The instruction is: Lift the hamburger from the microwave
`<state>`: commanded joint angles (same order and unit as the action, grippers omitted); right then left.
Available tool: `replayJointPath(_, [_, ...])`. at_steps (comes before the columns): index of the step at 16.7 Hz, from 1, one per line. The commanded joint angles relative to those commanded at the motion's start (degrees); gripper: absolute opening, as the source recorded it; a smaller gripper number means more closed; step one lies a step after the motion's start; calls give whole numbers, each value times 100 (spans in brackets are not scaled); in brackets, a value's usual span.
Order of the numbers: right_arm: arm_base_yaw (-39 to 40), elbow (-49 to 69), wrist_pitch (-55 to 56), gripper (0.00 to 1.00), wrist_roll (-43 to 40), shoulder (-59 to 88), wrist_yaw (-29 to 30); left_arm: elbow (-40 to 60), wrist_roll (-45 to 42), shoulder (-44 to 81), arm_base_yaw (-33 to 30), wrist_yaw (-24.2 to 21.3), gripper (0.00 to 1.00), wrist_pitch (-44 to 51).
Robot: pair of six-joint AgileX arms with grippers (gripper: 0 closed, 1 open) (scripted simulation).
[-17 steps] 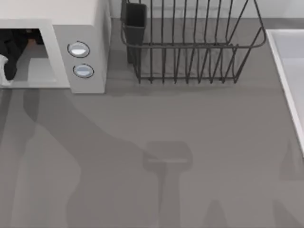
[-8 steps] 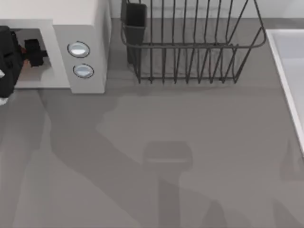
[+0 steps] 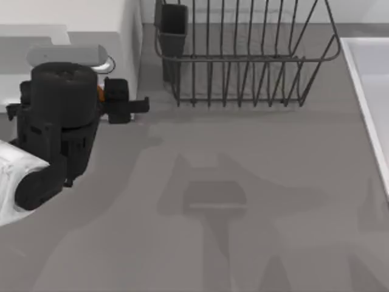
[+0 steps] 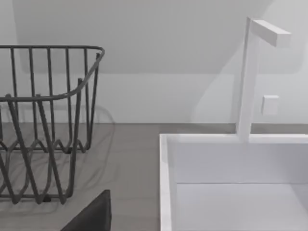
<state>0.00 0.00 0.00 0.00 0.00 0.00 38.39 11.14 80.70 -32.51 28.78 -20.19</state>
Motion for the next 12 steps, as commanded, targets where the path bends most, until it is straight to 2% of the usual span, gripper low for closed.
replayJointPath(3, [0,0,0,100,0,0,0,-354,85,-359,-234,227,0,109])
replayJointPath(8, [0,0,0,100,0,0,0,-366,63,-267,-140,225,0,72])
replayJointPath(12, [0,0,0,100,0,0,0,-513,76,344,-190,250,0,-572])
